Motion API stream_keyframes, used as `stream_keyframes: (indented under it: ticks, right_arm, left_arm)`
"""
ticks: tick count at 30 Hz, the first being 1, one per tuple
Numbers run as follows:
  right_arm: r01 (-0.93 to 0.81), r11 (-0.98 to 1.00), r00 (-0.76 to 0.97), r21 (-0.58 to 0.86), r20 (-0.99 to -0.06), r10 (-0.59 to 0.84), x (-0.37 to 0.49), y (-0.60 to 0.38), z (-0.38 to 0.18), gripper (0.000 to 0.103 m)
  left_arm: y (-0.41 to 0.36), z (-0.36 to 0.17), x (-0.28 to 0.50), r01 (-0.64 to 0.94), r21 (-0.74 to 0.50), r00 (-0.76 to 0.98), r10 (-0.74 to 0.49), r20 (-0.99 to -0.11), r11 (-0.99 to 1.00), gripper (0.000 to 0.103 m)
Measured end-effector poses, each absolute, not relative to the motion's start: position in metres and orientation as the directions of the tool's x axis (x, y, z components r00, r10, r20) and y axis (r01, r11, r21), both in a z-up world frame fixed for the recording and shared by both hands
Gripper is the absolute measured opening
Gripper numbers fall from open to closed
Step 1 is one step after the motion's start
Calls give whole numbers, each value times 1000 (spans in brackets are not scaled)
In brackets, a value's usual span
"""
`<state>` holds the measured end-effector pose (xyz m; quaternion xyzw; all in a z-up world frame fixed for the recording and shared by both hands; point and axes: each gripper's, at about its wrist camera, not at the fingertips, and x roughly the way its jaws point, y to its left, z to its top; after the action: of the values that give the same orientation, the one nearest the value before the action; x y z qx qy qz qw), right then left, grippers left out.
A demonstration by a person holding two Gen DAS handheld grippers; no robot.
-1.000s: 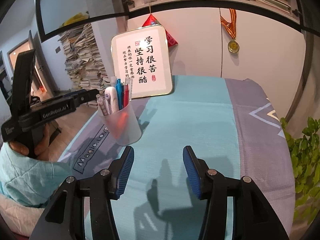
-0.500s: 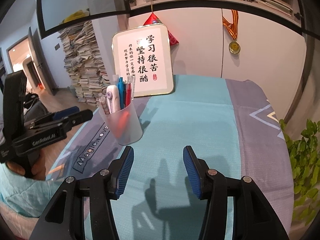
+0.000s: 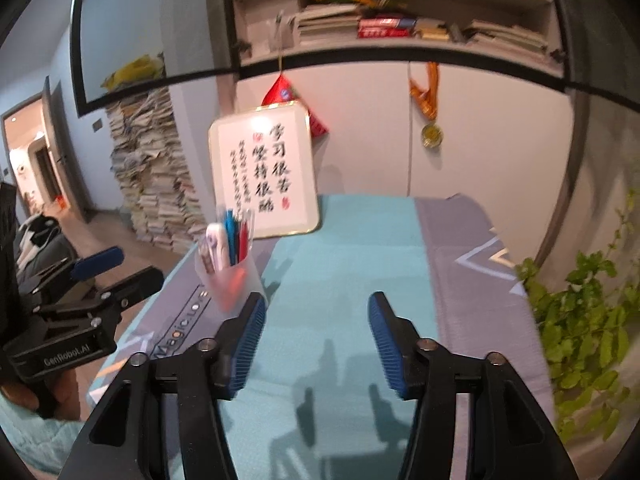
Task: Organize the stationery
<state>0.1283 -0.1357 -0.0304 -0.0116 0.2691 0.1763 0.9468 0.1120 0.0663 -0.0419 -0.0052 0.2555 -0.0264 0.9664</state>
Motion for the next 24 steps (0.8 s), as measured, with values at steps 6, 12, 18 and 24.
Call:
stream_keyframes:
  ticks: [6, 12, 18, 24]
  right_arm:
    - [-268, 961, 866, 73, -418, 273, 96, -155, 5, 73]
    - [-172, 979, 924, 108, -327, 199, 60, -176, 34, 85]
    - [-157, 980, 933, 126, -307, 189, 30, -191, 41, 85]
    - [-158, 981, 943, 114, -276, 184, 3, -198, 43, 86]
  left_arm:
    - [59, -18, 89, 49, -42, 891, -63, -450, 998, 86]
    - [36, 10, 53, 85, -32, 932, -91, -350, 996, 100]
    - [18, 23, 19, 132, -29, 946, -135, -293, 991, 102]
    - [11, 29, -3, 141, -27, 950, -143, -276, 990, 102]
